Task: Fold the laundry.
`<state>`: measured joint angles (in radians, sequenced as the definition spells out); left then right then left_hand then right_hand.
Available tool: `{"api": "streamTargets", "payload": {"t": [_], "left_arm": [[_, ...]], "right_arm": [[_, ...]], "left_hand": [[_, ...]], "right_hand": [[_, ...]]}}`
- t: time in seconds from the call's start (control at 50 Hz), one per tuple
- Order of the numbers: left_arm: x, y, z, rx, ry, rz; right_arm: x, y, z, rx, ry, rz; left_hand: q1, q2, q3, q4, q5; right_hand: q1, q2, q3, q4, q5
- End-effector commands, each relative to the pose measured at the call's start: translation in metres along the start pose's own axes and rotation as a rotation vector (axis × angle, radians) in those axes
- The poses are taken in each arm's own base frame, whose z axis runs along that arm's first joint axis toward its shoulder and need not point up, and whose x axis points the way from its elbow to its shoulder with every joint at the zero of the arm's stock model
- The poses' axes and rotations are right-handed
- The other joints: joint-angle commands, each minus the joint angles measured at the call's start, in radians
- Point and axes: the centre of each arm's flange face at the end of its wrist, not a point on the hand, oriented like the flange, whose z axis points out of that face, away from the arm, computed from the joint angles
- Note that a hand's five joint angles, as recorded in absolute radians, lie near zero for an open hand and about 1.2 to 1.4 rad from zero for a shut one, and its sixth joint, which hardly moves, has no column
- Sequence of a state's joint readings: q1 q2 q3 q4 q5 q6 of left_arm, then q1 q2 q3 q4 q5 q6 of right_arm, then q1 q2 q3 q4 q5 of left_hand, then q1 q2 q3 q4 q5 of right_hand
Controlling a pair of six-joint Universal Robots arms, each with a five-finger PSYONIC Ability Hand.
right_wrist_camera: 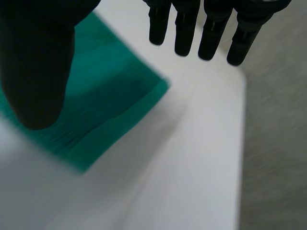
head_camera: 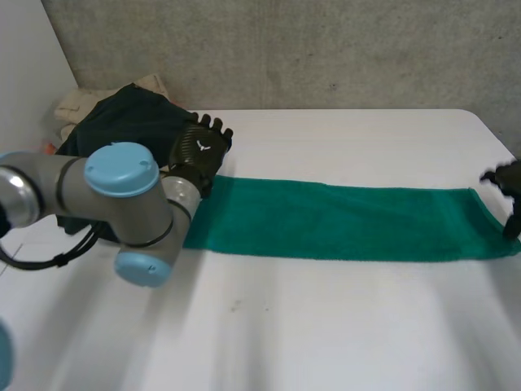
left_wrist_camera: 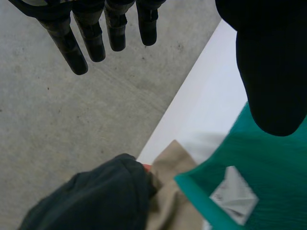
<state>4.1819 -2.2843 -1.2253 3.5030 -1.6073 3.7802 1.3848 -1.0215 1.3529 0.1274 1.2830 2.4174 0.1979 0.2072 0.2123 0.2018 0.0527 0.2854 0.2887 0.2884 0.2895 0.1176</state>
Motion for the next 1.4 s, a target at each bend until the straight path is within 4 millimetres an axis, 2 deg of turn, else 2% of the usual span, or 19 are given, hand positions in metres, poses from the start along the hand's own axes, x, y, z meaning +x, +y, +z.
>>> {"api": "streamTargets", "payload": {"t": [0.02,0.14,0.18,0.22,0.24,0.3,0.42,0.6,0.68,0.76,0.78,0.82,0.9,1.06,1.14,1.18,1.24,1.3,1.4], "left_arm": [[-0.002,-0.005,-0.025,-0.02,0.027,-0.099],[0.0,-0.002,-0.03,-0.033,0.033,-0.103],[0.0,-0.002,-0.03,-0.035,0.032,-0.105],[-0.001,-0.002,-0.03,-0.038,0.029,-0.104],[-0.001,-0.002,-0.03,-0.036,0.028,-0.105],[-0.005,-0.008,-0.032,-0.026,0.021,-0.105],[-0.014,-0.018,-0.039,-0.005,0.009,-0.124],[-0.022,-0.026,-0.057,-0.003,0.009,-0.164],[-0.024,-0.026,-0.061,-0.006,0.009,-0.181],[-0.025,-0.026,-0.066,-0.012,0.009,-0.196],[-0.026,-0.025,-0.067,-0.014,0.008,-0.198],[-0.028,-0.025,-0.07,-0.017,0.004,-0.201],[-0.031,-0.023,-0.075,-0.025,-0.003,-0.201],[-0.031,-0.012,-0.083,-0.06,-0.002,-0.201],[-0.029,-0.008,-0.085,-0.072,0.004,-0.203],[-0.029,-0.007,-0.085,-0.075,0.003,-0.201],[-0.029,-0.006,-0.085,-0.074,0.001,-0.203],[-0.029,-0.007,-0.085,-0.072,0.002,-0.201],[-0.03,-0.011,-0.083,-0.054,-0.002,-0.201]], "right_arm": [[-0.006,0.03,-0.005,-0.073,-0.062,0.046],[-0.007,0.043,0.012,-0.039,-0.024,0.027],[-0.008,0.048,0.019,-0.028,-0.009,0.02],[-0.006,0.048,0.023,-0.017,0.003,0.015],[-0.004,0.049,0.025,-0.016,0.014,0.013],[0.002,0.051,0.026,-0.018,0.031,0.017],[0.055,0.068,0.02,-0.045,0.17,0.022],[0.096,0.049,0.008,-0.052,0.312,-0.267],[0.067,0.018,0.014,0.049,0.275,-0.34],[0.002,-0.041,0.01,0.271,0.183,-0.387],[-0.032,-0.066,0.003,0.386,0.127,-0.412],[-0.056,-0.081,-0.005,0.465,0.08,-0.434],[-0.143,-0.12,-0.041,0.699,-0.12,-0.5],[-0.278,-0.113,-0.079,0.858,-0.475,-0.573],[-0.312,-0.099,-0.08,0.84,-0.54,-0.59],[-0.315,-0.097,-0.079,0.819,-0.528,-0.588],[-0.3,-0.103,-0.076,0.74,-0.423,-0.55],[-0.282,-0.114,-0.081,0.692,-0.346,-0.475],[-0.207,-0.113,-0.075,0.519,-0.267,-0.176]], "left_hand": [[-0.023,-0.033,-0.038,-0.027,-0.053],[-0.023,-0.033,-0.038,-0.027,-0.053],[-0.023,-0.033,-0.038,-0.027,-0.053],[-0.023,-0.033,-0.038,-0.027,-0.053],[-0.023,-0.033,-0.038,-0.027,-0.053],[-0.023,-0.033,-0.038,-0.027,-0.053],[-0.023,-0.033,-0.038,-0.027,-0.053],[-0.023,-0.033,-0.038,-0.027,-0.053],[-0.023,-0.033,-0.038,-0.027,-0.053],[-0.023,-0.033,-0.038,-0.027,-0.053],[-0.023,-0.033,-0.038,-0.027,-0.053],[-0.023,-0.033,-0.038,-0.027,-0.053],[-0.023,-0.033,-0.038,-0.027,-0.053],[-0.023,-0.033,-0.038,-0.027,-0.053],[-0.023,-0.033,-0.038,-0.027,-0.053],[-0.023,-0.033,-0.038,-0.027,-0.053],[-0.023,-0.033,-0.038,-0.027,-0.053],[-0.023,-0.033,-0.038,-0.027,-0.053],[-0.023,-0.033,-0.038,-0.027,-0.053]], "right_hand": [[0.172,0.169,0.169,0.168,0.166],[0.184,0.181,0.181,0.18,0.177],[0.397,0.394,0.394,0.393,0.39],[1.023,1.02,1.02,1.019,1.016],[1.11,1.107,1.107,1.106,1.103],[1.111,1.108,1.108,1.107,1.104],[1.111,1.108,1.108,1.107,1.104],[1.111,1.108,1.108,1.107,1.104],[1.111,1.108,1.108,1.107,1.104],[1.111,1.108,1.108,1.107,1.104],[1.111,1.108,1.108,1.107,1.104],[1.111,1.108,1.108,1.107,1.104],[1.111,1.108,1.108,1.107,1.104],[1.111,1.108,1.108,1.107,1.104],[1.111,1.108,1.108,1.107,1.104],[0.993,0.989,0.99,0.989,0.986],[-0.111,-0.114,-0.114,-0.115,-0.118],[-0.111,-0.114,-0.114,-0.115,-0.118],[-0.111,-0.114,-0.114,-0.115,-0.118]]}}
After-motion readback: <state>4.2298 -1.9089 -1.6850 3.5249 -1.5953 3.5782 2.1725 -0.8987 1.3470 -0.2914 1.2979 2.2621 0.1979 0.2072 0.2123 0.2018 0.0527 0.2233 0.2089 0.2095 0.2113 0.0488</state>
